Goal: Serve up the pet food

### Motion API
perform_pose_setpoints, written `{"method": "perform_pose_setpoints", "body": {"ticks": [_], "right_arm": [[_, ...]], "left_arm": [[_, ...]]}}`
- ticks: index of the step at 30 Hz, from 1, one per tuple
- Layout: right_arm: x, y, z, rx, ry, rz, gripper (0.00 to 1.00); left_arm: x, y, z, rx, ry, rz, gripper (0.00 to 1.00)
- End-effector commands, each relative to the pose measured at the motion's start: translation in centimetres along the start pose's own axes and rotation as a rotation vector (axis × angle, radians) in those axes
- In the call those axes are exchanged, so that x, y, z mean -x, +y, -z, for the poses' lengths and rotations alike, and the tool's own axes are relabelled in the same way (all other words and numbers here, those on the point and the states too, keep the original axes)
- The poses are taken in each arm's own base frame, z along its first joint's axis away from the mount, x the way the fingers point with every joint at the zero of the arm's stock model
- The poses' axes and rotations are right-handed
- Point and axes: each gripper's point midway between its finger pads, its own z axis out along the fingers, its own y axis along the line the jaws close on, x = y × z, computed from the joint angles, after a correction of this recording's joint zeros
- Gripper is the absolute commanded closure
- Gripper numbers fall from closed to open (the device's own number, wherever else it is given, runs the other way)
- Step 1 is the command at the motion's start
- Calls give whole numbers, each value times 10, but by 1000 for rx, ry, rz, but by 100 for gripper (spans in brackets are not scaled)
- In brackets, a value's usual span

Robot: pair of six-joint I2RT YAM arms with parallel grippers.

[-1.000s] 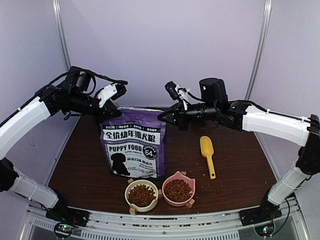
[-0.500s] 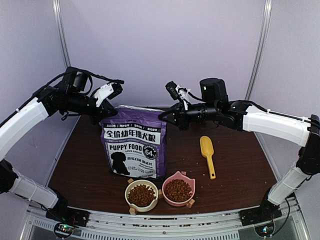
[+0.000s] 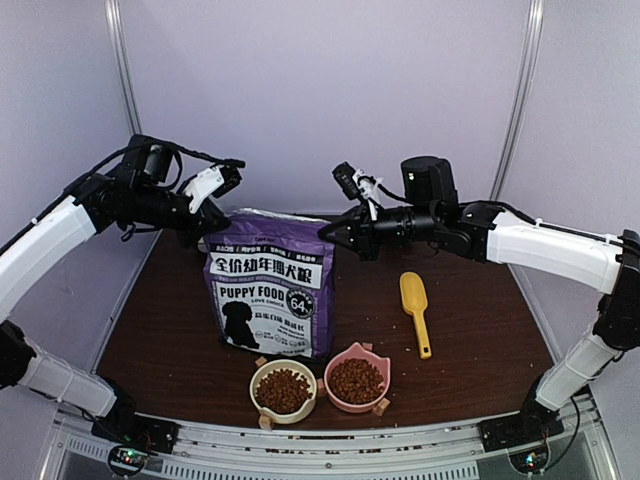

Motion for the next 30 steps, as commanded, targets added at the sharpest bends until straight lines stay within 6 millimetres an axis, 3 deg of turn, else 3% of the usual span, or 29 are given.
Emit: {"method": "perform_pose_setpoints", "body": {"ticks": [1,5,7,12,14,16,20,26,30], "right_arm": [[39,5,27,-21,-108,53,100],[39,6,27,-20,-110,53,100],[39,5,27,-21,-110,53,100],[39,5,28,-25,-109,52,100],[39,5,29,-25,-109,54,100],[38,4,29,-26,-108,53,100],[39,4,30,-28,-108,53,100],[39,3,32,-39,-108,54,100],[42,1,38,-59,-115,62,100]], "left_arm": [[-23,35,8,154,75,48,91],[-26,37,7,163,80,53,89],[-26,36,7,157,81,52,99],[-29,41,8,178,92,54,100],[-31,44,10,194,96,62,88],[-32,45,11,200,95,63,84],[-31,46,12,198,88,64,100],[-29,46,14,201,74,64,100],[-21,42,17,182,38,62,89]]}}
